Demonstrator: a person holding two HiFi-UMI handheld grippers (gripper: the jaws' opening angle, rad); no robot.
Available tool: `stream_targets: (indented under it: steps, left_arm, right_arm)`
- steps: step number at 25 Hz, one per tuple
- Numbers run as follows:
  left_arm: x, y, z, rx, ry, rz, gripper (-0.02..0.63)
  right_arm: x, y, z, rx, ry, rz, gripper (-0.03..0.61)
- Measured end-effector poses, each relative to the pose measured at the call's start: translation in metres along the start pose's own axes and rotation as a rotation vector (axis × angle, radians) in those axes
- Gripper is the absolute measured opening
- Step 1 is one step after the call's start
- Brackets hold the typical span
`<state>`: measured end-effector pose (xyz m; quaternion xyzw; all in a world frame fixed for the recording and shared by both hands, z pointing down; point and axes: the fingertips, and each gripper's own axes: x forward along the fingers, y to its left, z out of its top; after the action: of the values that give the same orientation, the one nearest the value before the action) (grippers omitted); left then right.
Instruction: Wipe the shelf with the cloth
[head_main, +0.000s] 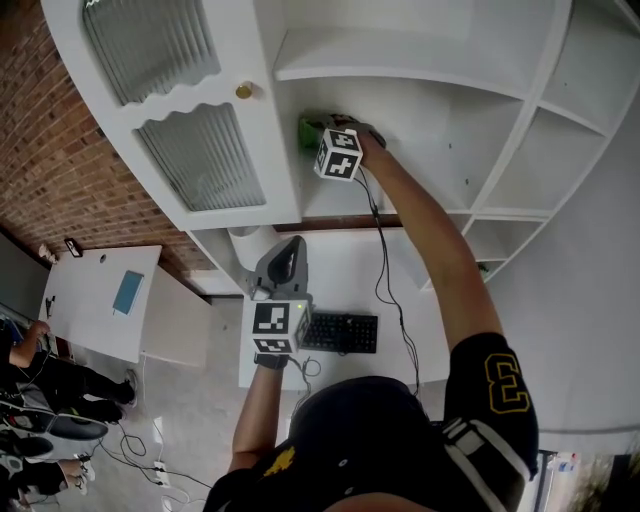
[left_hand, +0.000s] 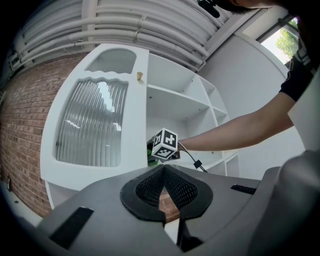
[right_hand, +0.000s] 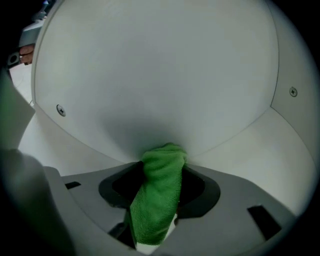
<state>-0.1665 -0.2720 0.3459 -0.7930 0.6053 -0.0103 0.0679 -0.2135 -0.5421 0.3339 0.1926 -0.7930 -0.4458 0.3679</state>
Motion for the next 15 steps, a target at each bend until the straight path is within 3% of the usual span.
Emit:
stream_targets:
  steps: [4,10,15]
  left_arm:
    - [0.003,0.003,-0.001,-0.002,0.004,-0.003,0.017]
    - [0.006,0.004,-0.007,-0.004,0.016,-0.016,0.017]
    - [0.012,0.007,-0.011,-0.007,0.025,-0.021,0.017]
  right_arm:
    - [0.008,-0.002,-0.002,0.042,0.006,0.020,0.147]
    - [0.026,0.009,-0.013,0.074,0.056,0.073,0.129]
    - [0.032,0.012,-0.019,0.098,0.049,0.052,0.114]
